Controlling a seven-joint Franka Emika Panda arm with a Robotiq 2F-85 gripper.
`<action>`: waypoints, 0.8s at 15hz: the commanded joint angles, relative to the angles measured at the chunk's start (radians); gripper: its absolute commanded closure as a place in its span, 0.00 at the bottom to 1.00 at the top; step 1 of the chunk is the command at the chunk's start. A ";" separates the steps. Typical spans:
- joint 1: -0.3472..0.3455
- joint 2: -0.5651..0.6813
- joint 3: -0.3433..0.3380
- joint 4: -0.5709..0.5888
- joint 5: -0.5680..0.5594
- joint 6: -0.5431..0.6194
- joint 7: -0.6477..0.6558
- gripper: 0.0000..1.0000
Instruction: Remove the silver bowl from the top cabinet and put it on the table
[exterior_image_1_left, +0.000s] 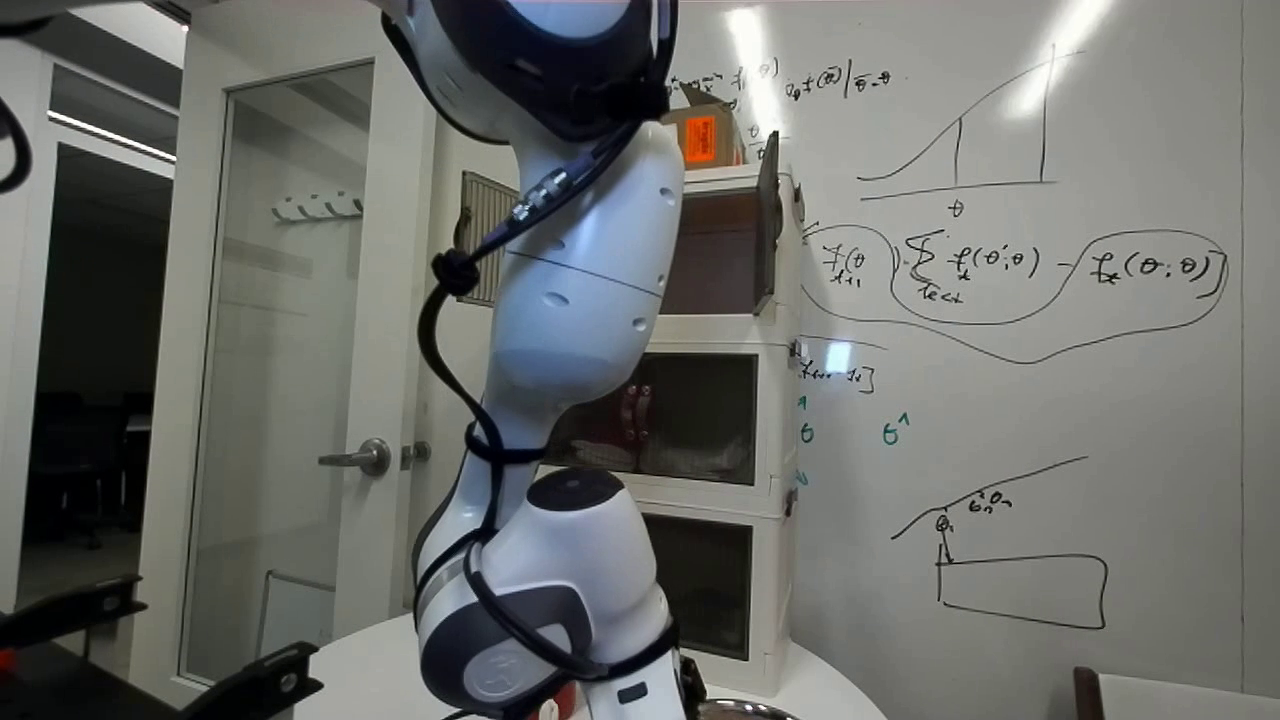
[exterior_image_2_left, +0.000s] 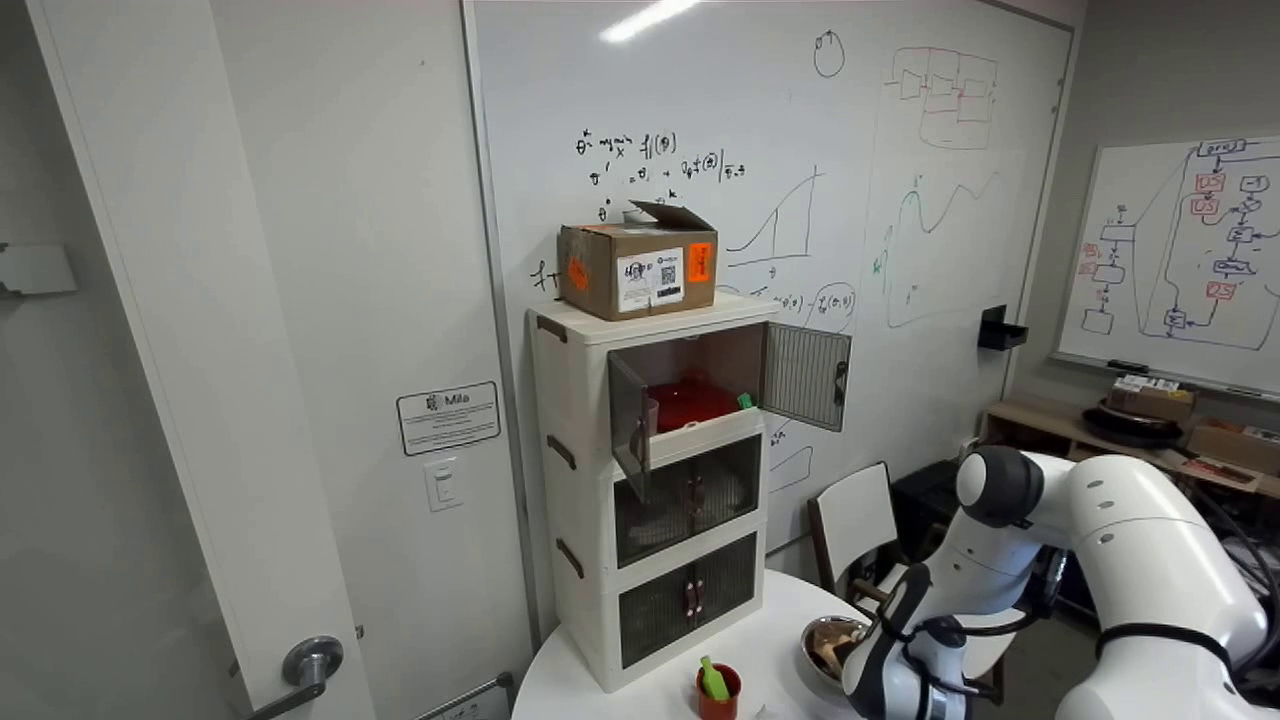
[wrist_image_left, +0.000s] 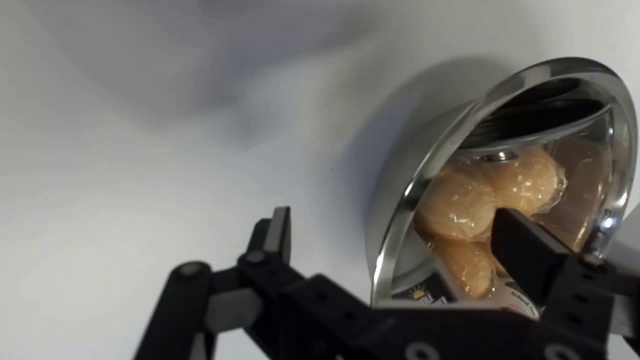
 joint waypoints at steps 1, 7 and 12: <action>-0.034 -0.120 0.025 -0.145 -0.018 -0.018 -0.036 0.00; -0.042 -0.339 0.063 -0.322 -0.031 -0.278 -0.135 0.00; 0.108 -0.542 0.029 -0.385 0.071 -0.480 -0.284 0.00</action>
